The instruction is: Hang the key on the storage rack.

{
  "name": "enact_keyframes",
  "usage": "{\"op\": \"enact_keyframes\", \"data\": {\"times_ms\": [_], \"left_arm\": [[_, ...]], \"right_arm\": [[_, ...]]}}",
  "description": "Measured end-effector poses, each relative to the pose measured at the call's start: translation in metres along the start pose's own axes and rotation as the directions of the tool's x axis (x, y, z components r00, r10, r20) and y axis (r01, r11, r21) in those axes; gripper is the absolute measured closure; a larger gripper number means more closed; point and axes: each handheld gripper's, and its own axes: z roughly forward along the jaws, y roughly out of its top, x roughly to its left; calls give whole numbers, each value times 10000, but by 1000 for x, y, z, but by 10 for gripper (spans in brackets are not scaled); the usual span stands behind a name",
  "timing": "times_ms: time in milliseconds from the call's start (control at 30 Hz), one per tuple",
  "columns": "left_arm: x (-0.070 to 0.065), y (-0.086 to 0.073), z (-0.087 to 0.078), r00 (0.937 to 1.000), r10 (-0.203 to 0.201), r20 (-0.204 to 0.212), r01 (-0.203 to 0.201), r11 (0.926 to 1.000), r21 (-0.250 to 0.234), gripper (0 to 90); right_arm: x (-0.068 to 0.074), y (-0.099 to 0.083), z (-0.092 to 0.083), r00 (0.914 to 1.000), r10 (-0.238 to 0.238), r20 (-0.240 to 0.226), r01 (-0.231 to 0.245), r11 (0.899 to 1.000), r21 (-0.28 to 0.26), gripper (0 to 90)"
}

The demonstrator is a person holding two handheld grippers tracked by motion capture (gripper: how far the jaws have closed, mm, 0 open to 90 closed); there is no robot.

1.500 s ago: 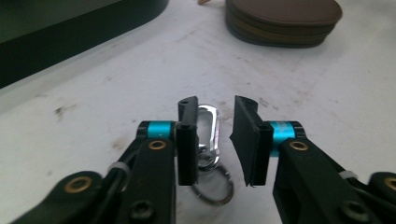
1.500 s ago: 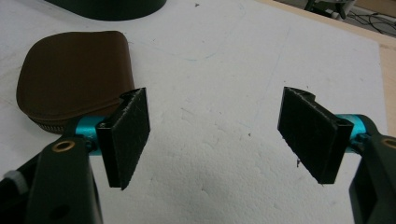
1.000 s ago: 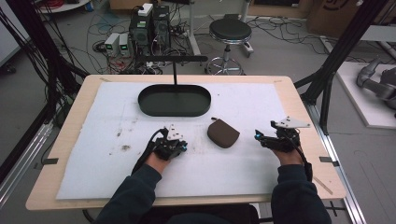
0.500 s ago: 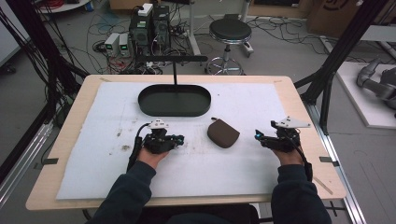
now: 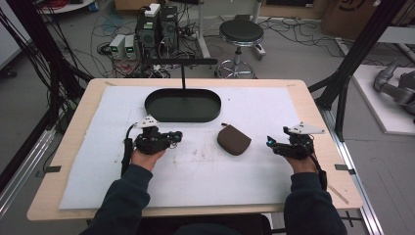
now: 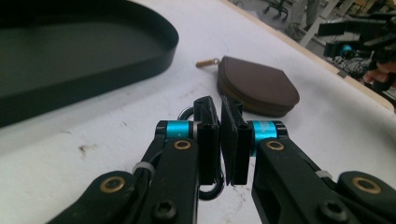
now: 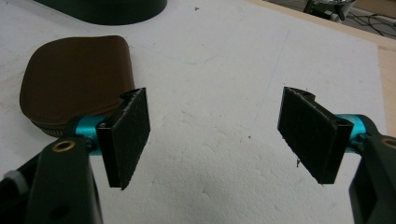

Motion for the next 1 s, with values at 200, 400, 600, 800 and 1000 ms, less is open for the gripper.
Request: {"op": "enact_keyframes", "data": {"times_ms": [200,400,600,800,1000], "left_arm": [[10,22,-18,9997,96,-223,-111,9976,-683,848],[30,51,-34,9996,-236,-173,205,9869,-1599,848],[56,93,-45,9982,-596,-85,555,9663,-2512,848],[77,137,-43,9986,-516,-149,449,9543,-2956,848],[102,166,-33,9991,-209,-369,66,9360,-3519,848]], "right_arm": [[0,1,-1,10000,33,-9,-33,10000,-60,256],[0,2,1,10000,-4,-65,3,9999,-114,256],[0,3,2,9999,-23,-127,21,9999,-160,256],[-3,3,3,9997,124,-188,-128,9997,-208,255],[-4,3,3,9994,246,-262,-253,9994,-254,256]]}}
